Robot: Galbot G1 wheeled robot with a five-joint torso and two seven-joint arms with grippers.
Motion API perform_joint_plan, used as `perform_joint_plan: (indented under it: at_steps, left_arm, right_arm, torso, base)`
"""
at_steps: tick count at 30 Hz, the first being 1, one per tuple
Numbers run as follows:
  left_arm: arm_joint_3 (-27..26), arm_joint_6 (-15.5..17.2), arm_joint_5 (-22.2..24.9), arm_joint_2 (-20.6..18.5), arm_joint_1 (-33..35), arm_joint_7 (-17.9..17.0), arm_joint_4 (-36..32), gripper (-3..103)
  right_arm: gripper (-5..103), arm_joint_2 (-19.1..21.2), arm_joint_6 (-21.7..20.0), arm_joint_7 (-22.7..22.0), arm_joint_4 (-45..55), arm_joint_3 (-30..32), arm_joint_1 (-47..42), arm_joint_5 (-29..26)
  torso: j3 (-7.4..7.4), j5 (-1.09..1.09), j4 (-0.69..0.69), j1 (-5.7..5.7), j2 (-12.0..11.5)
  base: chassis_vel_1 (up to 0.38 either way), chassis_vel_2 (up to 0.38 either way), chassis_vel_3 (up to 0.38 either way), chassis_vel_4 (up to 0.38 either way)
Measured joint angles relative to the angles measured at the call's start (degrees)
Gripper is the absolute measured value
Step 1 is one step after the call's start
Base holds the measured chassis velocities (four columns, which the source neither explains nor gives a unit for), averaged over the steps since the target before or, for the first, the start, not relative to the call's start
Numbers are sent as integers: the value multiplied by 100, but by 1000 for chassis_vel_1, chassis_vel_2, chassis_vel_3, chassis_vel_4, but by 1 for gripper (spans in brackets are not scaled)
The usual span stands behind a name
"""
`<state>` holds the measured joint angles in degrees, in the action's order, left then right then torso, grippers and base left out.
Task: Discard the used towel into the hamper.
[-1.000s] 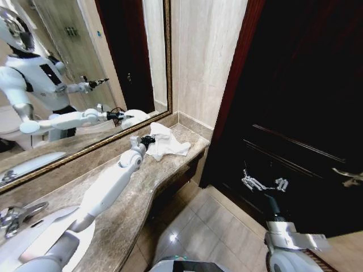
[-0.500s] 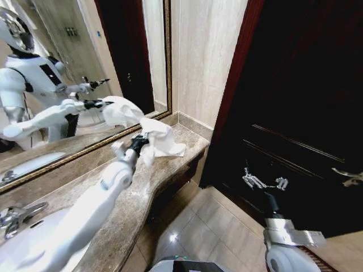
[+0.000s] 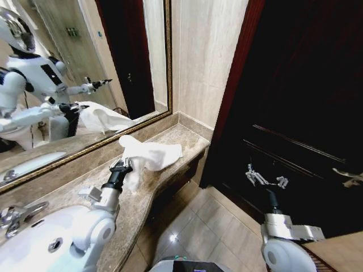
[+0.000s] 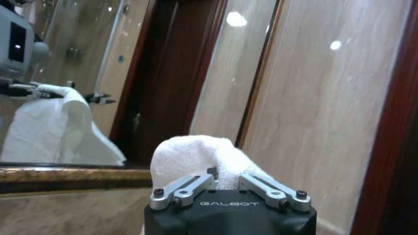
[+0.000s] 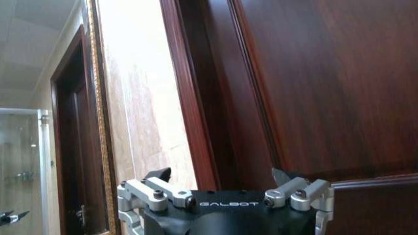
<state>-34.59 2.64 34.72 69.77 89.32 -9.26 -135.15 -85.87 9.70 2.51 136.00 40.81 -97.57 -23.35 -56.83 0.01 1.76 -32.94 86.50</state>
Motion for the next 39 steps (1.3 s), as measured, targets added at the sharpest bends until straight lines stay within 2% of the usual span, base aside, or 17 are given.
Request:
perform_joint_plan:
  at_steps: [2,8,15,26,39]
  left_arm:
    - [57,-135,-79,135,4,118,89,2]
    - [164,-115,-383,397,64,280,179,2]
    - [236,-176,-779,431,67,386,433,2]
    - [461,-227,-947,505,10,487,590,2]
    - [516,-211,-937,463,-65,495,672,2]
  right_arm:
    - [100,9,57,0,-9,9,-5,-5]
    - [100,-3,123,26,-77,-16,-50,5]
    - [100,5,178,9,-80,10,-40,13]
    - [100,98,191,13,-145,94,16,-55]
    - [100,79,197,19,-168,69,6,-43]
  torso:
    - [0,-1,-1,0,0]
    - [0,0,0,0,-1]
    - [0,-1,0,0,-1]
    - [0,0,0,0,-1]
    - [-1,-1,-1,-1,-1]
  base:
    - [0,0,0,0]
    - [0,0,0,0]
    - [0,0,0,0]
    - [-32,-30,-29,-28]
    - [-97,-94,-94,-99]
